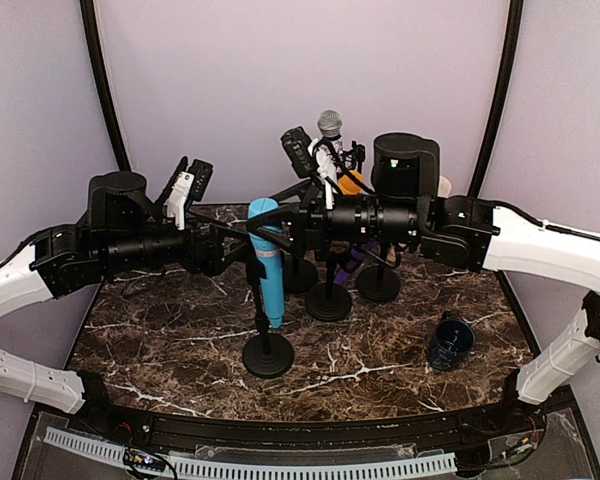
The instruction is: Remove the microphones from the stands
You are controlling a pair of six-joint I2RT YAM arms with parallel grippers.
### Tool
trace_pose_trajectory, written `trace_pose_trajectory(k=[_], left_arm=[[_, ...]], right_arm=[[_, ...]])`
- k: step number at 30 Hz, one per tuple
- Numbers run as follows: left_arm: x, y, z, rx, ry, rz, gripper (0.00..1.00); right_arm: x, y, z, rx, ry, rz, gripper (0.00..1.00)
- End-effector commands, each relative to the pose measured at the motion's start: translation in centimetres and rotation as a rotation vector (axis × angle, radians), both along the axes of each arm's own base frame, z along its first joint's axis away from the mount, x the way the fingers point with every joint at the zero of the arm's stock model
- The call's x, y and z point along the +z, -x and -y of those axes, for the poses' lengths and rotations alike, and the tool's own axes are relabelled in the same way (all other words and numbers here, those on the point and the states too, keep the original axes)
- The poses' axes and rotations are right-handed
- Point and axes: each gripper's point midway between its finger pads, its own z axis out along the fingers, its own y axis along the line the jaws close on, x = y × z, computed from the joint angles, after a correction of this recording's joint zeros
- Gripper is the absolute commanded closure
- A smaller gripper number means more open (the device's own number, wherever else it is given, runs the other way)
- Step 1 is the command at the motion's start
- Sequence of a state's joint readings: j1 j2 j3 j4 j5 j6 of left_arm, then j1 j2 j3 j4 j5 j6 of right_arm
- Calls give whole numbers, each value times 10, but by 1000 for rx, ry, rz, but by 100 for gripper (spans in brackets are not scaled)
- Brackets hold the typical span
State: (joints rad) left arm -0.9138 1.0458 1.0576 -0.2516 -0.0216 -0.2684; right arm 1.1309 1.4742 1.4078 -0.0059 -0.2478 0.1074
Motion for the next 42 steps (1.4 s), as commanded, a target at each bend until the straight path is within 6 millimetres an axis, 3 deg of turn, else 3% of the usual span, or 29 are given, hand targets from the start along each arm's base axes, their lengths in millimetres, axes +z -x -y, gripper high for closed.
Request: trace_pose_trajectory(k=[1,11,21,35,42], left_arm=[[-64,12,-11,-14,-159,-117,14],[-91,20,-6,-72,-197,-164,14],[-114,27,-8,-96,-245,-215,14],[-159,32,-13,-94,-301,-277,14],[-163,32,-15,-81,-302,-281,14]], right_arm=[[-11,3,-6,14,8,-2,64],[-37,4,-10,28,66,-16,64],[-48,6,-8,34,68,-14,63],[-94,1,-12,12,105,-49,62],[-97,0,-12,0,91,-61,61]])
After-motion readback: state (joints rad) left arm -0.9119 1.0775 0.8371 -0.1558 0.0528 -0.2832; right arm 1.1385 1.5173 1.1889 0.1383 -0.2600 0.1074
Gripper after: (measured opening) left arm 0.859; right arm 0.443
